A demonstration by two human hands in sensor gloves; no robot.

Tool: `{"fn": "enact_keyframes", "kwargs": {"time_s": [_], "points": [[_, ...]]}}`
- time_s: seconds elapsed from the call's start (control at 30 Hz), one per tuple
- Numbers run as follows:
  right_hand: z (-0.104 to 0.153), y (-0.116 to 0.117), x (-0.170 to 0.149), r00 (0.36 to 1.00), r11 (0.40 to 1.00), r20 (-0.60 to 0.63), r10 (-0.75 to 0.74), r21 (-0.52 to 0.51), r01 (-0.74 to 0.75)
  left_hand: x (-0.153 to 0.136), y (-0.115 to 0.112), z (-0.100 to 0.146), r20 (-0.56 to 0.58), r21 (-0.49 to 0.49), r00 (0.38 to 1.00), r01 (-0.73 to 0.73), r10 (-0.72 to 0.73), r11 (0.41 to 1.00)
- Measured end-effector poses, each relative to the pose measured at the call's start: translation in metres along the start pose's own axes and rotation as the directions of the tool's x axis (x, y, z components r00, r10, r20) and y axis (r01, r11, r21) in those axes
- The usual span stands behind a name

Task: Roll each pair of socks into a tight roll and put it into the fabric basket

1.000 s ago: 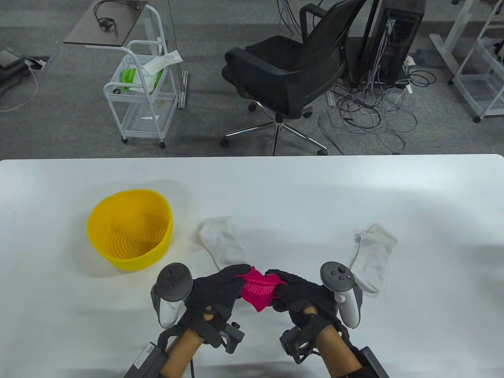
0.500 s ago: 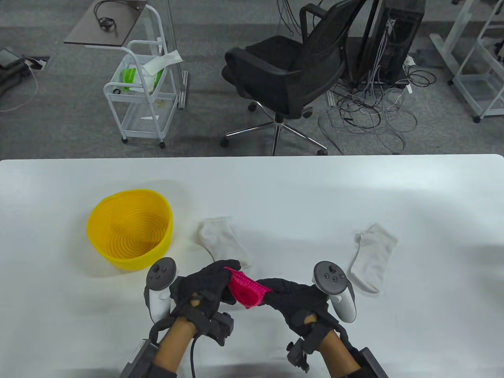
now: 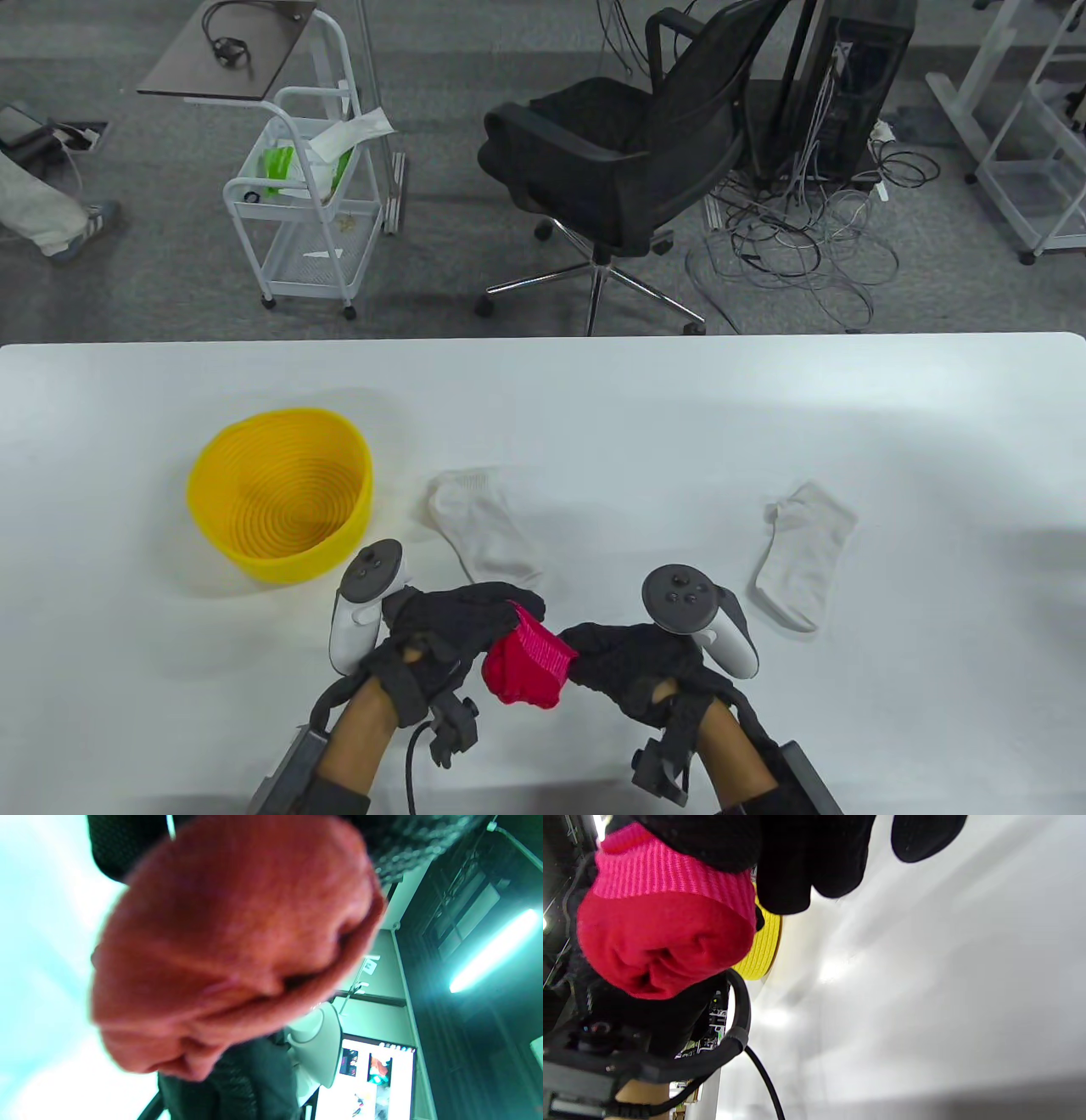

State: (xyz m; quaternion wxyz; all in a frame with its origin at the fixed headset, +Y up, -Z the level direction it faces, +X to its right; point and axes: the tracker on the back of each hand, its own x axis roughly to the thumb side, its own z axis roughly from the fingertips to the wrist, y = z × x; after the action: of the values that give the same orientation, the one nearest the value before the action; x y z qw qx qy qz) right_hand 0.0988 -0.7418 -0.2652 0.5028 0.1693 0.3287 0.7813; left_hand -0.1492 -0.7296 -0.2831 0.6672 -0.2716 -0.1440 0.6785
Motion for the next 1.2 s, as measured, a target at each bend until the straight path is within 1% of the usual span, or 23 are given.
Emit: {"fn": "enact_keyframes", "kwargs": {"time_s": [0.07, 0.1, 0.13, 0.17, 0.2, 0.23, 0.33, 0.4, 0.47, 0.6, 0.63, 0.73, 0.77, 0.8, 0.87, 0.93, 1.03, 1.1, 1.2], "points": [[0.001, -0.004, -0.003, 0.996, 0.995, -0.007, -0.086, -0.049, 0.086, -0.003, 0.002, 0.002, 0.012, 0.073, 1.0, -0.007, 0.006, 0.997], [0.002, -0.006, -0.004, 0.988, 0.985, -0.015, -0.153, -0.08, 0.152, -0.003, 0.003, 0.004, 0.047, 0.141, 0.998, 0.037, -0.044, 0.989], [0.002, -0.007, -0.005, 0.984, 0.981, -0.005, -0.178, -0.075, 0.177, -0.001, 0.003, 0.004, 0.066, 0.192, 0.992, 0.091, -0.105, 0.977], [0.003, -0.009, -0.005, 0.977, 0.976, 0.009, -0.215, -0.046, 0.215, 0.0, 0.003, 0.003, 0.072, 0.196, 0.982, 0.155, -0.172, 0.968], [0.004, -0.009, -0.005, 0.972, 0.971, 0.012, -0.234, -0.047, 0.234, 0.001, 0.001, 0.003, 0.069, 0.184, 0.975, 0.195, -0.211, 0.963], [0.005, -0.011, -0.005, 0.973, 0.97, 0.013, -0.23, -0.083, 0.23, 0.001, 0.0, 0.003, 0.048, 0.178, 0.97, 0.227, -0.239, 0.958], [0.008, -0.015, -0.004, 0.988, 0.977, 0.007, -0.155, -0.146, 0.154, -0.004, -0.003, 0.001, 0.01, 0.158, 0.962, 0.266, -0.271, 0.951], [0.01, -0.017, -0.002, 0.99, 0.971, 0.013, -0.144, -0.193, 0.144, -0.008, -0.003, 0.001, -0.019, 0.149, 0.96, 0.28, -0.281, 0.948], [0.014, -0.021, 0.002, 0.989, 0.966, 0.036, -0.14, -0.216, 0.145, -0.011, -0.001, 0.001, -0.049, 0.138, 0.965, 0.262, -0.258, 0.955], [0.022, -0.028, 0.007, 0.989, 0.938, 0.083, -0.125, -0.315, 0.145, -0.019, 0.001, 0.0, -0.067, 0.062, 0.978, 0.201, -0.197, 0.978], [0.025, -0.03, 0.007, 0.99, 0.926, 0.087, -0.108, -0.353, 0.132, -0.02, 0.0, -0.001, -0.057, 0.028, 0.979, 0.196, -0.194, 0.98], [0.028, -0.033, 0.008, 0.992, 0.9, 0.083, -0.091, -0.419, 0.118, -0.02, -0.005, -0.003, -0.033, -0.027, 0.982, 0.183, -0.184, 0.983], [0.028, -0.033, 0.007, 0.993, 0.904, 0.082, -0.089, -0.412, 0.115, -0.018, -0.006, -0.003, -0.023, -0.014, 0.982, 0.188, -0.189, 0.982], [0.027, -0.033, 0.007, 0.992, 0.916, 0.086, -0.089, -0.384, 0.116, -0.017, -0.008, -0.003, -0.022, 0.025, 0.979, 0.205, -0.205, 0.978], [0.024, -0.029, 0.006, 0.992, 0.933, 0.079, -0.094, -0.341, 0.116, -0.014, -0.01, -0.003, -0.02, 0.052, 0.974, 0.226, -0.225, 0.973], [0.023, -0.027, 0.006, 0.995, 0.93, 0.065, -0.075, -0.356, 0.093, -0.012, -0.01, -0.003, -0.033, 0.061, 0.973, 0.231, -0.229, 0.971], [0.022, -0.024, 0.007, 0.997, 0.933, 0.051, -0.052, -0.355, 0.067, -0.007, -0.006, 0.0, -0.044, 0.119, 0.963, 0.269, -0.265, 0.956], [0.023, -0.024, 0.009, 0.997, 0.933, 0.059, -0.047, -0.354, 0.064, 0.001, -0.001, 0.005, -0.039, 0.195, 0.956, 0.291, -0.289, 0.936], [0.025, -0.028, 0.007, 0.999, 0.919, 0.047, -0.019, -0.394, 0.036, 0.012, 0.01, 0.013, -0.033, 0.295, 0.938, 0.34, -0.346, 0.893]]}}
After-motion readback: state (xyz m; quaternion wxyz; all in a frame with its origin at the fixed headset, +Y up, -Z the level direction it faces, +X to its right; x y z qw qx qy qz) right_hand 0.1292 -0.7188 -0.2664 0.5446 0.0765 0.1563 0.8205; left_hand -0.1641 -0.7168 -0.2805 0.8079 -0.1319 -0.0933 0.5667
